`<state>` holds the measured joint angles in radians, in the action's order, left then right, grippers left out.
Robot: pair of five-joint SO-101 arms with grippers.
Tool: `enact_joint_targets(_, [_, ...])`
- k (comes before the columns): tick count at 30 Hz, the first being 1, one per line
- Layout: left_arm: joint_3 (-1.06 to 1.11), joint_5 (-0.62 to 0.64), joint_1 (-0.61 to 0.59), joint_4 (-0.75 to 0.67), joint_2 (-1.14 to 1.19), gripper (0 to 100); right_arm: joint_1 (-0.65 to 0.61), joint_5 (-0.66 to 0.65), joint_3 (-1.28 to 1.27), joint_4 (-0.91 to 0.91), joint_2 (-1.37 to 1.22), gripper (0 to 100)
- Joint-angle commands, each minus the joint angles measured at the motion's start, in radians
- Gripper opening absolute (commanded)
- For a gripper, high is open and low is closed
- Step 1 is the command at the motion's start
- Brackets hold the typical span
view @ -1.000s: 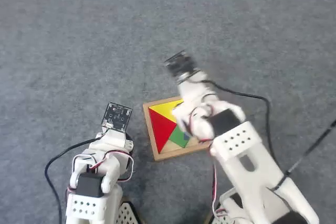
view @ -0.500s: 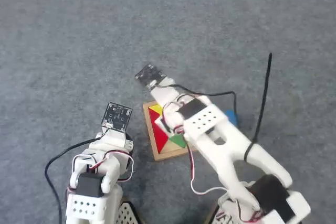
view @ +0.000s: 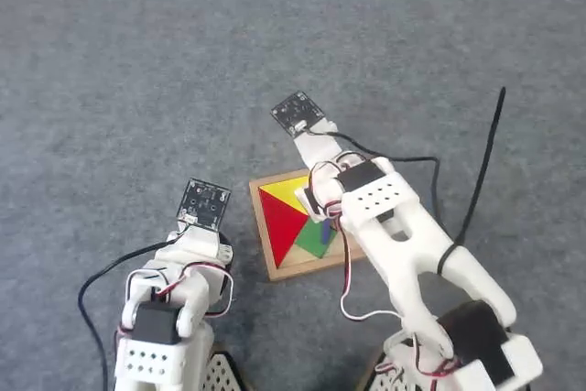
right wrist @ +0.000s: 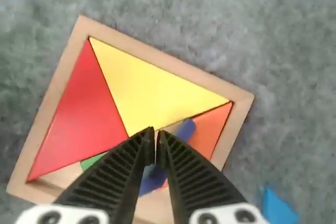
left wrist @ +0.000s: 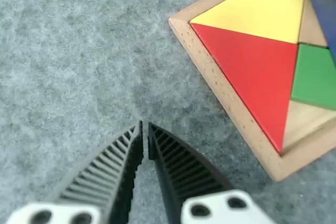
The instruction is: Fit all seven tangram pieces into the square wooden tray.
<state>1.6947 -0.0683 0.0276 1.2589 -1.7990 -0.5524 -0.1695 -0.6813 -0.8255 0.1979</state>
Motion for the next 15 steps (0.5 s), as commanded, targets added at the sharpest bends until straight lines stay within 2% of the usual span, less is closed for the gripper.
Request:
enact_joint_targets(1, [-0.010,-0.003,-0.005,0.003,-0.018,2,0.024,-0.015,-0.002,0.021,0.005,0.6])
enact_joint_targets(15, [-0.010,-0.003,-0.005,0.003,-0.018,2,0.071,-0.015,-0.084,0.025,0.018,0.6])
